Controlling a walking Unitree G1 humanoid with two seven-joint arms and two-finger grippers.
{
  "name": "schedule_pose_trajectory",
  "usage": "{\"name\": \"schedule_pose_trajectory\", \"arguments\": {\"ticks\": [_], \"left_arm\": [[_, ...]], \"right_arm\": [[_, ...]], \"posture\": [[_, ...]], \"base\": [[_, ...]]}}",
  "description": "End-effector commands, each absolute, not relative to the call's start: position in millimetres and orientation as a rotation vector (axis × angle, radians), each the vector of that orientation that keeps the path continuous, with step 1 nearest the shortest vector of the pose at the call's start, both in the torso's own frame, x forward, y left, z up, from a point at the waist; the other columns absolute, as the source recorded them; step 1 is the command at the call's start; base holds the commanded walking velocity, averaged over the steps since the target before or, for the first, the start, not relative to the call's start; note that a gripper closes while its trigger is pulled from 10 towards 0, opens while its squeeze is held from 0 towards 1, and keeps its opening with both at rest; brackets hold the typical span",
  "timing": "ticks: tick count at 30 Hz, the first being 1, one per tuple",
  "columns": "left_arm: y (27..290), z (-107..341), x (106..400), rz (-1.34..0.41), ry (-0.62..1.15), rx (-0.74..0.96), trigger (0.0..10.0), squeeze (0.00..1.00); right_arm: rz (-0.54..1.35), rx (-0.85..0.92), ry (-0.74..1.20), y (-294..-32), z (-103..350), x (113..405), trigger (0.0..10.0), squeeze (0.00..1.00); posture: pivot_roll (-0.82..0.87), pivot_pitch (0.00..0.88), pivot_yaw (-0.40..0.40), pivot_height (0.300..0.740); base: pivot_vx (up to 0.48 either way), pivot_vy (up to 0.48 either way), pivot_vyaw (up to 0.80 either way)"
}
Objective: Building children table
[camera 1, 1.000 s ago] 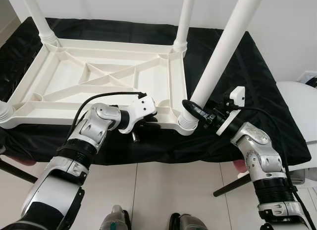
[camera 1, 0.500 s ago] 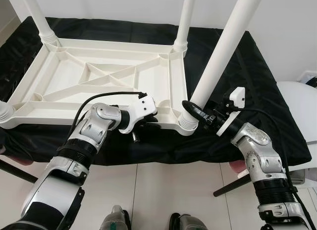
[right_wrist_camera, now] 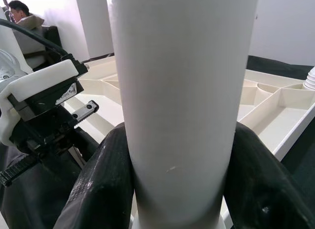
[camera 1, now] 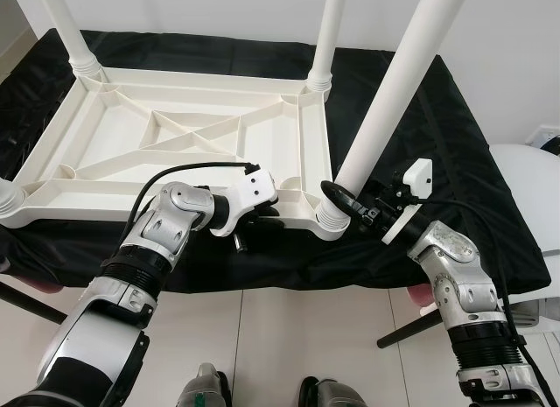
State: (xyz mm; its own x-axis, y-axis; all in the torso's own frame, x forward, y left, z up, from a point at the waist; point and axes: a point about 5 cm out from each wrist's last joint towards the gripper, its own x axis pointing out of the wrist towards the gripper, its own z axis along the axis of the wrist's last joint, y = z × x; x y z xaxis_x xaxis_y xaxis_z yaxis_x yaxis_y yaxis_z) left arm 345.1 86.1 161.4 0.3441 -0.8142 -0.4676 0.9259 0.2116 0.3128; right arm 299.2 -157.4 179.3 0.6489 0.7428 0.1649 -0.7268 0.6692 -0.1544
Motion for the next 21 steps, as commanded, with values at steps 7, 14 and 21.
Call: {"name": "schedule_pose_trajectory", "arguments": {"ticks": [7,14,21], "left_arm": [[76.4,171.2,342.7,-1.264,0.165,0.585,10.0,0.0],[76.2,171.9,342.9,-1.264,0.163,0.587,10.0,0.0],[76.1,172.7,343.0,-1.266,0.161,0.59,10.0,0.0]], "right_arm": [[0.853,-0.138,-0.074,-160.1,148.7,293.4,10.0,0.0],[0.844,-0.151,-0.064,-161.2,145.6,293.9,10.0,0.0],[0.829,-0.148,-0.052,-162.7,141.8,294.6,10.0,0.0]], "posture": [[-0.03,0.124,-0.018,0.74],[-0.03,0.124,-0.016,0.74],[-0.03,0.126,-0.014,0.74]], "base": [[0.0,0.0,0.0],[0.0,0.0,0.0],[0.0,0.0,0.0]]}}
